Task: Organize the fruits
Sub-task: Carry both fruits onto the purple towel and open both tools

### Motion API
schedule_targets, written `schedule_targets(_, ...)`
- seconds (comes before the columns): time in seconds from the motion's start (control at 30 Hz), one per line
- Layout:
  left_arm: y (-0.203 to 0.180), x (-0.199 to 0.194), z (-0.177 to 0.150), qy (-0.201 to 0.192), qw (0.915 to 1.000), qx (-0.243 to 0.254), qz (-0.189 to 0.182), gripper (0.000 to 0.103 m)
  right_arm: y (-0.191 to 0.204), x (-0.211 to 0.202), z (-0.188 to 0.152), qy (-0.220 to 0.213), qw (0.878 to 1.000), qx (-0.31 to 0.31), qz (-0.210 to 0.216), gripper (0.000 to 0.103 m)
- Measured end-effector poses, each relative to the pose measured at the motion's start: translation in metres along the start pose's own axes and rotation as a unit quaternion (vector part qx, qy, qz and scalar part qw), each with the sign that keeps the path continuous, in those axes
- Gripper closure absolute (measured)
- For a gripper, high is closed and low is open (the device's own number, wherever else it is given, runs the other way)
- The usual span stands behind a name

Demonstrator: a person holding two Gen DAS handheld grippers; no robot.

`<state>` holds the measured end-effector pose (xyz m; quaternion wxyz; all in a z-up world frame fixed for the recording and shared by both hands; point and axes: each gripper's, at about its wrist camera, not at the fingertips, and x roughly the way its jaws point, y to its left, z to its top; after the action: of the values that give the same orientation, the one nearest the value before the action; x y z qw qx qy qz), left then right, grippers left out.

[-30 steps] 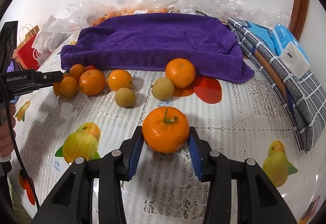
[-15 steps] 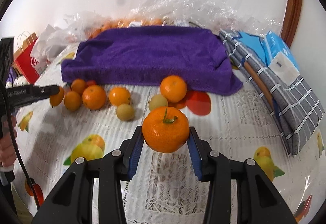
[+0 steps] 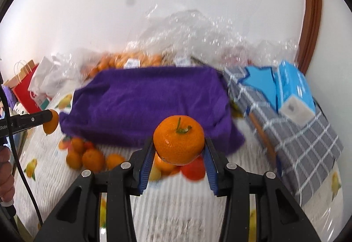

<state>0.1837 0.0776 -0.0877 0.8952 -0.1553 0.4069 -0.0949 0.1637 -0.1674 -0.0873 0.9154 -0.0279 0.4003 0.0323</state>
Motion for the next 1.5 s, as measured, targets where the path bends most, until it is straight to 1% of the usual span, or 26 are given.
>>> schedule_targets(0.17,-0.010,0.026,0.029,-0.005,0.9998,0.014,0.009,0.073,-0.001,0.027,0.026,-0.008,1.000,0.002,0.006,0.060)
schedule_targets(0.33,-0.012,0.060,0.049,0.006,0.9997,0.017,0.014,0.073,-0.001,0.066,0.039,0.005,1.000,0.001,0.010,0.060)
schedule_targets(0.4,-0.011,0.074,0.053,0.011,0.9996,0.017,0.017,0.073,0.000,0.085,0.042,0.017,1.000,0.000,0.014,0.060)
schedule_targets(0.53,-0.004,0.099,0.054,0.027,0.9991,0.017,0.029,0.073,0.002,0.110,0.041,0.034,0.999,-0.007,0.014,0.060)
schedule_targets(0.7,0.004,0.116,0.052,0.044,0.9984,0.010,0.033,0.073,0.003,0.130,0.038,0.047,0.999,-0.007,0.015,0.060)
schedule_targets(0.9,0.006,0.124,0.050,0.053,0.9976,0.012,0.042,0.073,0.004,0.141,0.035,0.060,0.998,-0.007,0.015,0.060)
schedule_targets(1.03,0.007,0.129,0.048,0.066,0.9967,0.013,0.047,0.073,0.004,0.145,0.033,0.070,0.997,-0.006,0.015,0.060)
schedule_targets(1.13,0.006,0.129,0.045,0.071,0.9961,0.014,0.051,0.073,0.003,0.144,0.031,0.074,0.997,-0.005,0.013,0.060)
schedule_targets(1.2,0.007,0.128,0.043,0.068,0.9963,0.012,0.052,0.073,0.002,0.141,0.029,0.075,0.997,-0.005,0.011,0.060)
schedule_targets(1.33,0.005,0.122,0.041,0.070,0.9964,0.006,0.048,0.073,0.000,0.131,0.026,0.083,0.997,-0.004,0.005,0.059)
schedule_targets(1.4,0.003,0.115,0.041,0.066,0.9967,0.005,0.047,0.067,-0.001,0.121,0.026,0.076,0.997,-0.001,0.005,0.059)
schedule_targets(1.43,0.002,0.109,0.040,0.061,0.9970,0.006,0.046,0.061,0.000,0.116,0.026,0.070,0.998,-0.001,0.004,0.057)
schedule_targets(1.47,0.000,0.103,0.040,0.055,0.9973,0.008,0.048,0.056,0.000,0.109,0.026,0.061,0.998,-0.002,0.001,0.048)
schedule_targets(1.5,-0.001,0.096,0.039,0.048,0.9976,0.010,0.050,0.054,0.001,0.104,0.027,0.055,0.998,-0.003,-0.005,0.039)
